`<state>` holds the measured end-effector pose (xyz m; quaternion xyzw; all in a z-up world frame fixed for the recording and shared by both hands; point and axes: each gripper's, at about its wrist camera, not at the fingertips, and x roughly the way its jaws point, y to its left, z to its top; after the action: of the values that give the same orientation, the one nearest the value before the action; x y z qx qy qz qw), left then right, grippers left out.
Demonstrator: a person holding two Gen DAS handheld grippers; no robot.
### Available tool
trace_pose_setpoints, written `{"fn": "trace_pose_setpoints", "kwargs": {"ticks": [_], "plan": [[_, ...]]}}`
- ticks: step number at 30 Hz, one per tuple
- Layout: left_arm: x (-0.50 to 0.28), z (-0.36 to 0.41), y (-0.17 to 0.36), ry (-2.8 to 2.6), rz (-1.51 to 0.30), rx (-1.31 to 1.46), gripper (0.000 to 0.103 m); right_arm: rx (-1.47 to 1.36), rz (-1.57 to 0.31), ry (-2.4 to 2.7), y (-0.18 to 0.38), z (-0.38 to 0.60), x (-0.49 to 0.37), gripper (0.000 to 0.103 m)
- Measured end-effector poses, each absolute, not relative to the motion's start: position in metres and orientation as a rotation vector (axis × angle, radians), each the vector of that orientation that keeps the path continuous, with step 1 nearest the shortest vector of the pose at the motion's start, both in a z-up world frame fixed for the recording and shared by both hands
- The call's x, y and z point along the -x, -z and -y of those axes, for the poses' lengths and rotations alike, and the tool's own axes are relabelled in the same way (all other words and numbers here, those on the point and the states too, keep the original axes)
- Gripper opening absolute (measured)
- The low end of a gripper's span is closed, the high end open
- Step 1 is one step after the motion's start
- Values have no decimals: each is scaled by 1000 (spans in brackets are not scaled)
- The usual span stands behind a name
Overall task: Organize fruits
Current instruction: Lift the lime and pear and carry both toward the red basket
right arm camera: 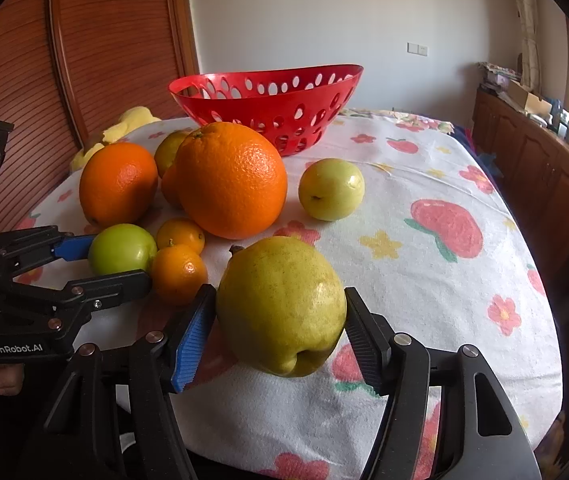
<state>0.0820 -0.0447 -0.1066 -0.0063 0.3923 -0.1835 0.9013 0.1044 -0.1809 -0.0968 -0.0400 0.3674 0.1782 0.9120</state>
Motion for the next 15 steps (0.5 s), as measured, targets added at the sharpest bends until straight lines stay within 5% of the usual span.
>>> {"fn": "trace_pose_setpoints", "kwargs": {"ticks": [15], "plan": [[-75,42,108,366,-811,10,58,80,-767,-372,101,181,-108,65]]}}
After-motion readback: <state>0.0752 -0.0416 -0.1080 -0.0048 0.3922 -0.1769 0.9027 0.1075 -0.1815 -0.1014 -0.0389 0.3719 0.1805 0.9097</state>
